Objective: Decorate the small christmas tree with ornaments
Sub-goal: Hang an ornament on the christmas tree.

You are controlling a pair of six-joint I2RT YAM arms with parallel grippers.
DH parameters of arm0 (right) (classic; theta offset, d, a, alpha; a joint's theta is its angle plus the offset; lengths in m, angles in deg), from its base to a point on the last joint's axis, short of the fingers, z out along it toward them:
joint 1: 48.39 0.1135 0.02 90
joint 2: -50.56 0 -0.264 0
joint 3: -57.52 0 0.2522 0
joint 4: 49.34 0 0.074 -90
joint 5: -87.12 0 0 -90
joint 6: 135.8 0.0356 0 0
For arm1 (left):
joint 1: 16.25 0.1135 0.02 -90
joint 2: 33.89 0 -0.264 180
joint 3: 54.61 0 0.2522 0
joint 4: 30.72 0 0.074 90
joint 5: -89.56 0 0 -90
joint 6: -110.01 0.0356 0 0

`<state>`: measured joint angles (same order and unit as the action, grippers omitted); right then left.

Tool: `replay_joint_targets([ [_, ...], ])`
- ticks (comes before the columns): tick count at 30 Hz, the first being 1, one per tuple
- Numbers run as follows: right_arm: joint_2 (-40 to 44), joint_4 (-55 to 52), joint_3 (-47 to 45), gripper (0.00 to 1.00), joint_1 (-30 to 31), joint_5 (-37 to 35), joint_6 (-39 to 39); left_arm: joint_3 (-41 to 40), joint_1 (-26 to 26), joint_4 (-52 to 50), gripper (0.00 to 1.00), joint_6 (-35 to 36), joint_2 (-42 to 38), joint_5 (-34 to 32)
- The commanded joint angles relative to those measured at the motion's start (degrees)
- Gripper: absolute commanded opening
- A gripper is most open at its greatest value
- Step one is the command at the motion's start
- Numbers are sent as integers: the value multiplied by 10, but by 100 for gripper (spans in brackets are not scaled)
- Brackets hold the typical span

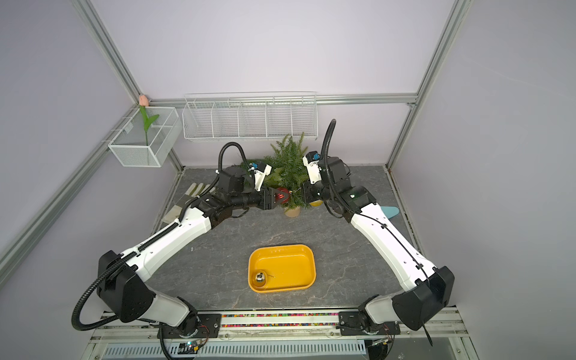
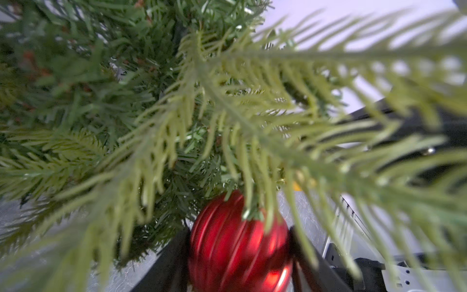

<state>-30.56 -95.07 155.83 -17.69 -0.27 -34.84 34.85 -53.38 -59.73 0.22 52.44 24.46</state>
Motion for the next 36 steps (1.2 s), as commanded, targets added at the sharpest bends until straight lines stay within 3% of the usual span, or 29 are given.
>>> replay_joint_targets([
  [1,-11,3,13,7,-3,4,-11,21,-1,-17,0,-5,10,-6],
  [17,-25,-2,26,7,0,-3,-21,23,-1,-36,0,7,7,-8],
  [24,-16,-37,33,6,7,-49,-51,30,-2,-20,0,3,7,27],
  [36,7,-71,27,7,15,-68,-58,51,-4,-62,0,24,19,14],
])
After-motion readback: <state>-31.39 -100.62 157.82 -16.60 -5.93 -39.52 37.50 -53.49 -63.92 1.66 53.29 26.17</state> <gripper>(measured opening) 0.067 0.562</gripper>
